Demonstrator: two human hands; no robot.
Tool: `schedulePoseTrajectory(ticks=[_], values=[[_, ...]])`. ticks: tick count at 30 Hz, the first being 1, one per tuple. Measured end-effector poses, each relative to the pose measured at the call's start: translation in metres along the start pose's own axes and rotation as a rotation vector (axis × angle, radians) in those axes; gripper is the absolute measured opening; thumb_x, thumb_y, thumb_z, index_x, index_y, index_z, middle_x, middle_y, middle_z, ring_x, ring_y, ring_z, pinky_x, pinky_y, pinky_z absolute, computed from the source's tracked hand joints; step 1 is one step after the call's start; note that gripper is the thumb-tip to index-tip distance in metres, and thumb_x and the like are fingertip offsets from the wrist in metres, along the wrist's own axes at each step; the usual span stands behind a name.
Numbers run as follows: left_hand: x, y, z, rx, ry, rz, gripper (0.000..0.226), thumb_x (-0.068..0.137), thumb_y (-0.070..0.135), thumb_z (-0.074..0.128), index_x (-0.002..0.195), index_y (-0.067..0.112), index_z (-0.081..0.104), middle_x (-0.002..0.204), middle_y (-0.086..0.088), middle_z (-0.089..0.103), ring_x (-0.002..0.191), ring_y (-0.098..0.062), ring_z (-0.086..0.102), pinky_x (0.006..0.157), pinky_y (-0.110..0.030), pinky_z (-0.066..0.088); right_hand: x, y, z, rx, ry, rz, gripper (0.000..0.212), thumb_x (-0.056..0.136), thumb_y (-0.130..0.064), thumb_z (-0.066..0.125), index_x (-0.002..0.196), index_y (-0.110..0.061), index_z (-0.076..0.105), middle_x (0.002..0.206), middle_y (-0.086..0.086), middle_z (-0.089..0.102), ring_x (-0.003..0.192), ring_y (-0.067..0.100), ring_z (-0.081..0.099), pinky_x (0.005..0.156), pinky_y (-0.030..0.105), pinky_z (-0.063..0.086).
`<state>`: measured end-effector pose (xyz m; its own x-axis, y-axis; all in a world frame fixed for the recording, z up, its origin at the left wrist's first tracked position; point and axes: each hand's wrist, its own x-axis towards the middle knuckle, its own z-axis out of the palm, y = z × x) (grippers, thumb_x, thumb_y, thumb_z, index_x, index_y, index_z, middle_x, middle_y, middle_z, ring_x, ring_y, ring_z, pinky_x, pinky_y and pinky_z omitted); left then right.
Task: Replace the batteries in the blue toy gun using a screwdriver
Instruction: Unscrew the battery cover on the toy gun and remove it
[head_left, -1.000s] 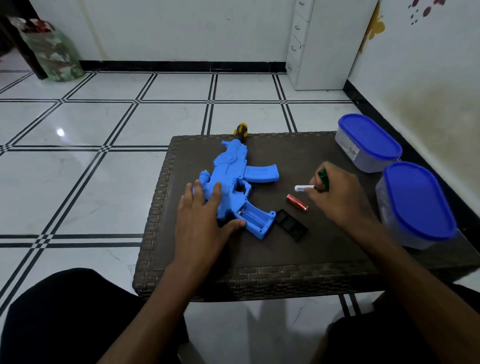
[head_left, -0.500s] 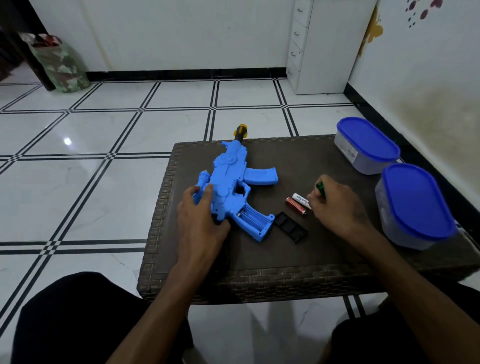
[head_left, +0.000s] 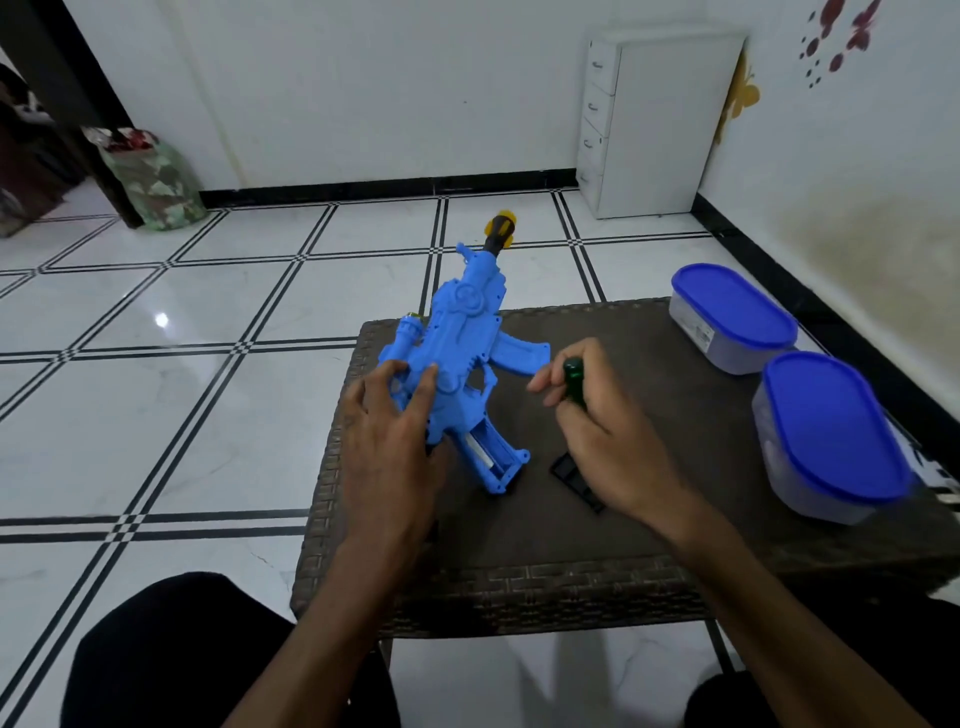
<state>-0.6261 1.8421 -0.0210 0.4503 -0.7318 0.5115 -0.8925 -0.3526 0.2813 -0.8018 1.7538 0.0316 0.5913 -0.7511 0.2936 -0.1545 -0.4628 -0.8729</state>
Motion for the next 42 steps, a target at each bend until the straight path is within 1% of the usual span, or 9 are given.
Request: schedulePoseTrajectory(ticks=[4, 9, 11, 16, 21, 25, 29, 34, 42], values=[[-0.006, -0.013, 0.013, -0.125, -0.117, -0.107, 0.073, 0.074, 0.022, 0.077, 0.141, 0.025, 0.049, 0.143, -0.004, 0.036, 0.129, -0.031, 0.038, 0.092, -0.044, 0.049, 0.0, 0.001, 0.005, 0.255, 0.008, 0.015, 0.027, 0.097, 0.004, 0.052, 0.099, -0.023, 0.048, 0.106, 0.002, 0.065, 0.106, 0.013, 0.065, 0.097, 0.034, 0.052], [-0.013, -0.027, 0.026, -0.255, -0.184, -0.213, 0.072, 0.074, 0.028, 0.075, 0.141, 0.027, 0.049, 0.142, 0.0, 0.035, 0.126, -0.025, 0.045, 0.095, -0.045, 0.049, -0.002, 0.012, 0.02, 0.584, 0.218, 0.123, 0.02, 0.088, 0.008, 0.067, 0.095, -0.007, 0.055, 0.093, 0.012, 0.068, 0.097, 0.019, 0.072, 0.092, 0.032, 0.057], [-0.014, -0.029, 0.027, -0.272, -0.198, -0.232, 0.071, 0.075, 0.029, 0.076, 0.141, 0.026, 0.049, 0.142, 0.0, 0.035, 0.126, -0.023, 0.045, 0.097, -0.043, 0.048, -0.003, 0.019, 0.025, 0.666, 0.257, 0.175, 0.021, 0.088, 0.006, 0.068, 0.093, -0.009, 0.053, 0.092, 0.013, 0.067, 0.095, 0.021, 0.073, 0.088, 0.032, 0.059], [-0.016, -0.031, 0.028, -0.268, -0.214, -0.251, 0.07, 0.075, 0.029, 0.075, 0.14, 0.027, 0.05, 0.14, 0.002, 0.039, 0.124, -0.019, 0.047, 0.096, -0.033, 0.047, -0.006, 0.031, 0.035, 0.531, 0.272, 0.178, 0.017, 0.091, -0.003, 0.066, 0.091, -0.012, 0.051, 0.093, 0.012, 0.075, 0.093, 0.019, 0.074, 0.084, 0.031, 0.058], [-0.013, -0.027, 0.023, -0.271, -0.278, -0.299, 0.073, 0.074, 0.052, 0.065, 0.141, 0.031, 0.048, 0.141, 0.004, 0.037, 0.126, -0.021, 0.046, 0.102, -0.043, 0.046, -0.001, 0.028, 0.025, 0.363, 0.232, 0.103, 0.016, 0.099, -0.005, 0.055, 0.093, -0.018, 0.048, 0.071, 0.0, 0.066, 0.072, 0.018, 0.068, 0.074, 0.031, 0.057], [-0.004, -0.013, 0.017, -0.183, -0.368, -0.369, 0.08, 0.078, 0.072, 0.05, 0.145, 0.029, 0.041, 0.151, -0.002, 0.031, 0.139, -0.026, 0.033, 0.113, -0.045, 0.033, 0.007, 0.025, 0.022, 0.377, 0.169, 0.084, 0.014, 0.102, -0.002, 0.047, 0.1, -0.015, 0.043, 0.076, 0.006, 0.064, 0.076, 0.023, 0.068, 0.077, 0.037, 0.06], [0.004, 0.003, 0.016, -0.092, -0.543, -0.404, 0.09, 0.083, 0.06, 0.058, 0.154, 0.024, 0.015, 0.162, -0.006, 0.004, 0.147, -0.037, 0.004, 0.118, -0.046, 0.015, 0.011, 0.025, 0.027, 0.466, 0.191, 0.095, 0.02, 0.099, -0.001, 0.053, 0.101, -0.018, 0.044, 0.089, 0.011, 0.068, 0.094, 0.026, 0.071, 0.092, 0.037, 0.057], [0.015, 0.011, 0.02, -0.211, -0.623, -0.512, 0.101, 0.082, 0.046, 0.069, 0.155, 0.023, 0.003, 0.162, -0.002, -0.013, 0.145, -0.042, -0.018, 0.119, -0.053, 0.008, 0.013, 0.031, 0.034, 0.576, 0.261, 0.171, 0.02, 0.093, -0.002, 0.064, 0.095, -0.016, 0.05, 0.104, 0.029, 0.064, 0.098, 0.024, 0.071, 0.091, 0.039, 0.058], [0.022, 0.005, 0.02, -0.241, -0.729, -0.532, 0.116, 0.077, 0.05, 0.075, 0.155, 0.028, -0.008, 0.161, -0.001, -0.023, 0.142, -0.04, -0.029, 0.119, -0.055, -0.001, 0.019, 0.044, 0.045, 0.545, 0.294, 0.222, 0.019, 0.091, -0.005, 0.068, 0.095, -0.013, 0.051, 0.086, 0.005, 0.071, 0.096, 0.019, 0.073, 0.09, 0.045, 0.059]])
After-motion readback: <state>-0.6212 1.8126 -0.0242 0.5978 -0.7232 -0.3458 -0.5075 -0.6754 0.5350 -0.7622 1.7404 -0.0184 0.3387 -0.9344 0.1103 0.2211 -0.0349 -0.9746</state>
